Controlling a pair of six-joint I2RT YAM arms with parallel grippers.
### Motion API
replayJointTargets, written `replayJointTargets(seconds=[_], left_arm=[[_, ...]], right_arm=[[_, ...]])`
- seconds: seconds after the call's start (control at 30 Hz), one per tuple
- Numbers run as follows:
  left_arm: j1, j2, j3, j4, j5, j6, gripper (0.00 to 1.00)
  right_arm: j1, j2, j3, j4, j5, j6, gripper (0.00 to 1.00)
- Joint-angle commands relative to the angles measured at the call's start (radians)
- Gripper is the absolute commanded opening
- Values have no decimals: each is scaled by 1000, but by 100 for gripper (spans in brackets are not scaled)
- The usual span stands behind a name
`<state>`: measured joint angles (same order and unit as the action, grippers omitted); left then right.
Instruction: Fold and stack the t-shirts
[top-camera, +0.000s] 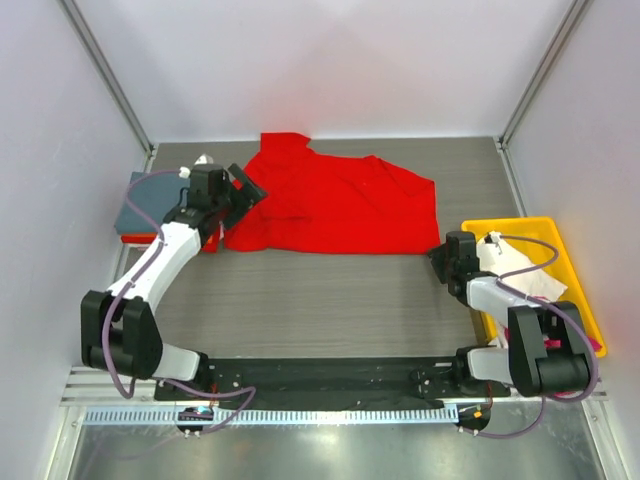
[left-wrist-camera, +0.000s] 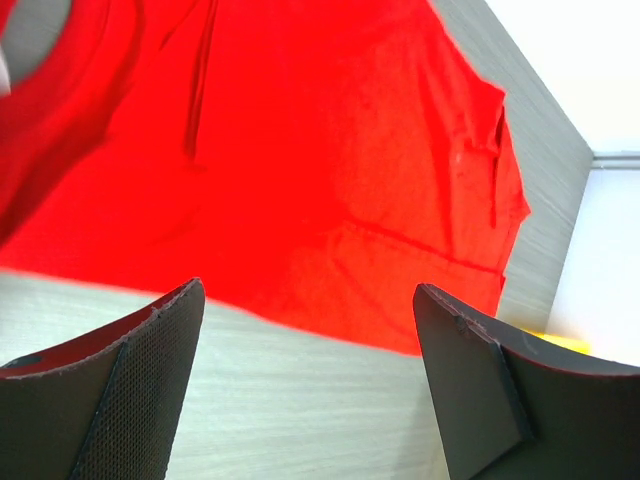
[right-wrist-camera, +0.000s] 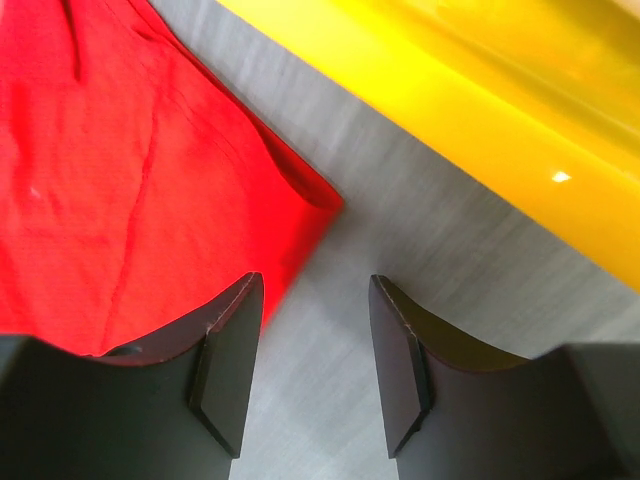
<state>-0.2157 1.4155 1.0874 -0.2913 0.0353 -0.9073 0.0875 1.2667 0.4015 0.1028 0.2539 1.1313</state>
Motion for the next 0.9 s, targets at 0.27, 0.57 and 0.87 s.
replayJointTargets(seconds=[0.27, 0.57, 0.87], left_arm=[[36, -217, -162, -9, -59, 16, 87], [49, -291, -296, 41, -88, -27, 84], [-10, -317, -570, 343, -99, -197, 77]], right_arm=[[14, 149, 54, 112, 169, 110, 40], [4, 88, 65, 52, 206, 33, 1], [-23, -248, -58, -86, 285, -134, 1]])
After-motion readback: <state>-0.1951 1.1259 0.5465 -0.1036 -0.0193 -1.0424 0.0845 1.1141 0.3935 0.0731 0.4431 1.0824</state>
